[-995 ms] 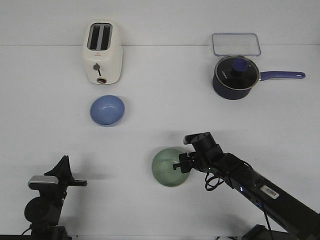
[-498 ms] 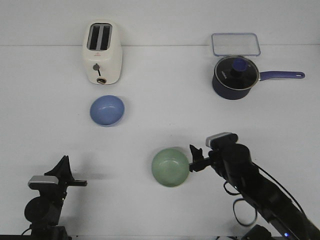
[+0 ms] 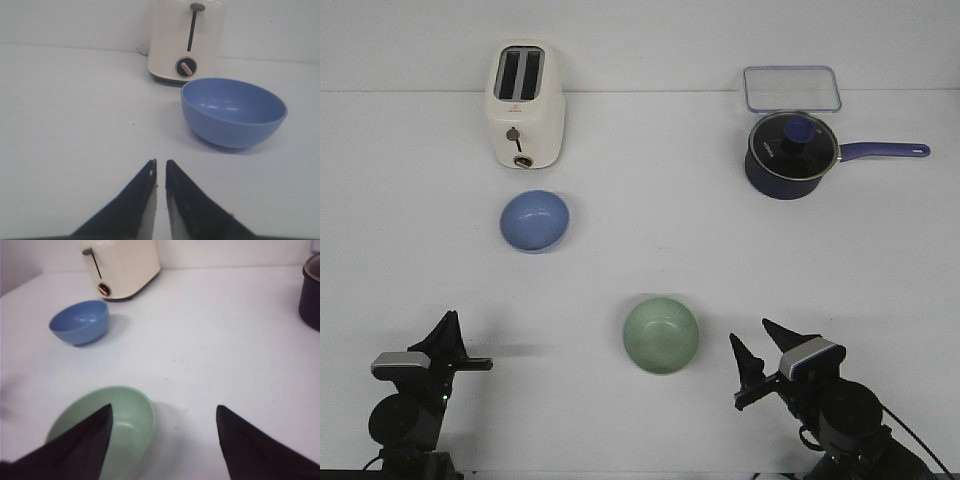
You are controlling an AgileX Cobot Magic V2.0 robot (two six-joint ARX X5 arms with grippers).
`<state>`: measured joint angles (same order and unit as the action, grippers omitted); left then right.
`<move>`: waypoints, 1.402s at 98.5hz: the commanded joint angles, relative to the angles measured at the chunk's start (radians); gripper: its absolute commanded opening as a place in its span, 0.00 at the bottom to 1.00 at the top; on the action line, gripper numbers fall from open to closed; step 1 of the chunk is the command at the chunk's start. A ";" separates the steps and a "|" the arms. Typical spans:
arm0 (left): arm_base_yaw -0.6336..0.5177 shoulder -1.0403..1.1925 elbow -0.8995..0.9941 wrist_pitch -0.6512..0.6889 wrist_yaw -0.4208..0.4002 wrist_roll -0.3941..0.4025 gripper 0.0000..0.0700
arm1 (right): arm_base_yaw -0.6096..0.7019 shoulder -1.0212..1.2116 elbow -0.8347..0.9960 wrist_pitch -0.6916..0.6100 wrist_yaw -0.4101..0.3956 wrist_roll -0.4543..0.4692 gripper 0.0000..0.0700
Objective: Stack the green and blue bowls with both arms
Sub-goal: 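Open the right gripper and pull it back from the green bowl, then reach the left gripper forward and grasp the rim of the blue bowl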
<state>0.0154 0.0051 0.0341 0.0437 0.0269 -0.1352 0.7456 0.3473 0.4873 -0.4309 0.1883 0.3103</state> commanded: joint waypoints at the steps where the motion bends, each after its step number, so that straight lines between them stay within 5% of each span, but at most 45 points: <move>1: 0.000 -0.002 -0.020 0.010 0.003 -0.147 0.02 | 0.008 0.001 0.004 -0.009 0.005 -0.013 0.58; 26: 0.000 0.032 0.120 -0.024 -0.006 -0.334 0.02 | 0.008 0.001 0.004 -0.011 0.053 -0.013 0.58; 45: -0.003 0.383 0.528 -0.257 0.024 -0.227 0.04 | 0.008 0.001 0.004 -0.011 0.056 -0.014 0.58; 58: -0.010 0.707 0.814 -0.418 0.106 -0.109 0.53 | 0.008 0.001 0.004 -0.011 0.056 -0.014 0.58; 63: -0.018 0.819 0.899 -0.452 0.105 -0.086 0.63 | 0.008 0.001 0.004 -0.011 0.056 -0.014 0.58; 102: -0.072 1.512 1.219 -0.473 0.116 -0.056 0.67 | 0.008 0.001 0.004 -0.011 0.057 -0.018 0.58; 138: -0.082 1.770 1.220 -0.327 0.112 -0.055 0.66 | 0.008 0.001 0.004 -0.011 0.057 -0.019 0.58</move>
<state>-0.0666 1.7439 1.2385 -0.3099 0.1375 -0.2001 0.7456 0.3473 0.4873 -0.4538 0.2398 0.3027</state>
